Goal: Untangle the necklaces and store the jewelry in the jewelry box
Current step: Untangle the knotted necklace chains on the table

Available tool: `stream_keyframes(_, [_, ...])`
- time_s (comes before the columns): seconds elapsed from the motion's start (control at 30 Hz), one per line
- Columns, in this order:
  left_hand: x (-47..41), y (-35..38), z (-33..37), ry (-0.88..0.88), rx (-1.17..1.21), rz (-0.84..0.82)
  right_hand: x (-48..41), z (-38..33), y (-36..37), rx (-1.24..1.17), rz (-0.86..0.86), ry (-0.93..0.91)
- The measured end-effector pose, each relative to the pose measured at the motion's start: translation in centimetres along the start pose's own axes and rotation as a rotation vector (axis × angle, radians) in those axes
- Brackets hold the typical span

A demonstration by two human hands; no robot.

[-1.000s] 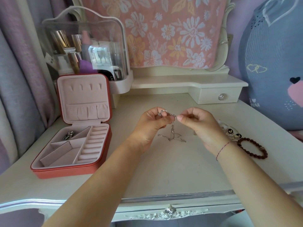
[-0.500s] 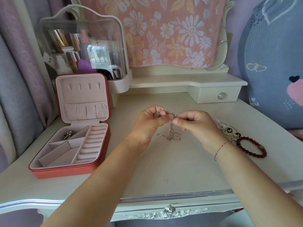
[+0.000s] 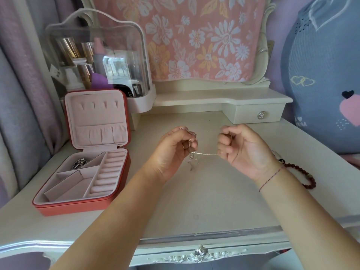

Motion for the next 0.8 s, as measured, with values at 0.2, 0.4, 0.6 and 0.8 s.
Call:
stream_keyframes(0.2, [0.0, -0.9, 0.7, 0.000, 0.056, 0.044, 0.5, -1.2, -0.8, -0.074, 0.013, -0.052])
stream_keyframes(0.4, [-0.1, -2.1, 1.3, 0.026, 0.096, 0.100, 0.6, -2.4, -2.2, -0.189, 0.020, -0.110])
stream_keyframes(0.6, [-0.1, -2.4, 1.4, 0.019, 0.111, 0.130, 0.9, -3.1, -3.4, -0.221, 0.101, -0.150])
stream_keyframes(0.8, [0.3, -3.1, 2.0, 0.047, -0.042, 0.200, 1.3, -3.6, -5.5, -0.104, 0.270, -0.194])
Point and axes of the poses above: each hand's wrist, its own x-axis away from the middle knuckle, its own y-axis out of the palm, z = x × y, the point moved 10 cm from there along -x, towards the middle knuckle, and after that the axes turned 7 degrees about y, right-handed, at the moved point
